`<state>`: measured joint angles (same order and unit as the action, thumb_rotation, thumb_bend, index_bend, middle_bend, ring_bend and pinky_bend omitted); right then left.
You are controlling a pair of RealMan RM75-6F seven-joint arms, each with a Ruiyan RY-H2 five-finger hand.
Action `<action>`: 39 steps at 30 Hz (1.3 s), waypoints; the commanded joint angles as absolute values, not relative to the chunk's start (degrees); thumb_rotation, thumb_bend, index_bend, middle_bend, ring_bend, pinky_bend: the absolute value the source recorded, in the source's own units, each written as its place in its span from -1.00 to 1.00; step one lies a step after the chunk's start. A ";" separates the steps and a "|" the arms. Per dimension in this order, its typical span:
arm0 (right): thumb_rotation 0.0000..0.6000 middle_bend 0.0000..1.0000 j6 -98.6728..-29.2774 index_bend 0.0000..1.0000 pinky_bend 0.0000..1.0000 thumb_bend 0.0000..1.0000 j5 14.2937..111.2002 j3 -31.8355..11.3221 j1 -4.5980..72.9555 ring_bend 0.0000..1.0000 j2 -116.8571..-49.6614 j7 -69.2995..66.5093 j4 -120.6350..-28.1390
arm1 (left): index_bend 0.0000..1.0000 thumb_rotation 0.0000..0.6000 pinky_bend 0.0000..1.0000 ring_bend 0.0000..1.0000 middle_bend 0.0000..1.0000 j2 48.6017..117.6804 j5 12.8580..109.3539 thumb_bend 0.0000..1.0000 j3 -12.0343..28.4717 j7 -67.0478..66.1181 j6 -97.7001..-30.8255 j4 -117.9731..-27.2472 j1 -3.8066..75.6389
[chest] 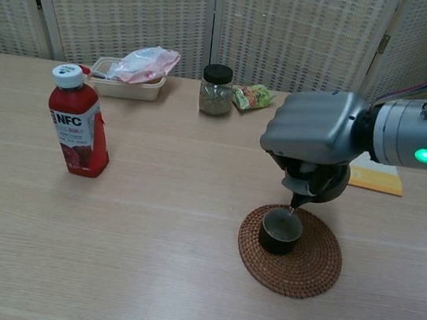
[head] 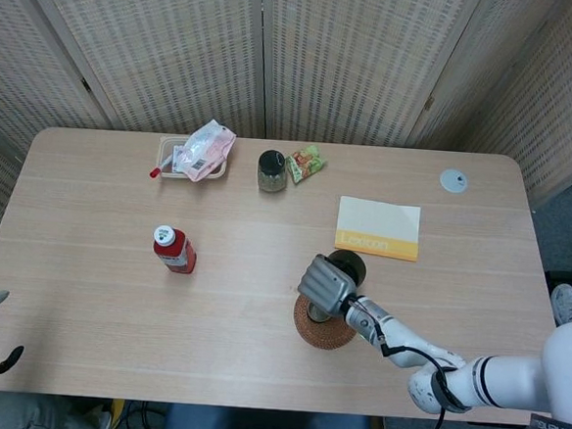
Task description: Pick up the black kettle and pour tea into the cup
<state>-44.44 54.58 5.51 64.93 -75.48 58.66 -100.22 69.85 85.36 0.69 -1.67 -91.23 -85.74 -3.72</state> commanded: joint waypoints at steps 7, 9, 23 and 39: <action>0.49 0.97 -45.54 0.95 0.12 0.06 53.42 6.31 65.80 0.73 -75.78 59.73 -100.77 | -0.72 1.00 -0.83 -0.68 -0.88 69.89 85.34 -0.57 0.74 -1.23 -91.32 -85.42 -3.85; 0.49 0.97 -45.80 0.95 0.12 0.06 53.18 6.51 65.89 0.73 -75.83 59.67 -100.90 | -0.72 1.00 -0.83 -0.68 -0.88 69.87 85.40 -0.57 0.74 -1.18 -91.33 -85.39 -3.86; 0.49 0.97 -47.68 0.95 0.13 0.04 54.63 6.24 63.49 0.73 -75.72 52.92 -100.94 | -0.72 1.00 -0.83 -0.68 -0.88 69.65 85.78 -0.57 0.65 -1.77 -91.35 -85.92 -3.86; 0.49 0.97 -47.49 0.95 0.13 0.02 61.81 2.64 54.01 0.73 -70.73 24.58 -99.27 | -0.72 1.00 -0.83 -0.68 -0.88 68.58 86.69 -0.57 0.58 -5.30 -90.48 -89.05 -2.87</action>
<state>-47.55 59.71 3.58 56.83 -72.44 30.54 -100.33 68.67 86.64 0.57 -5.14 -90.59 -88.91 -2.97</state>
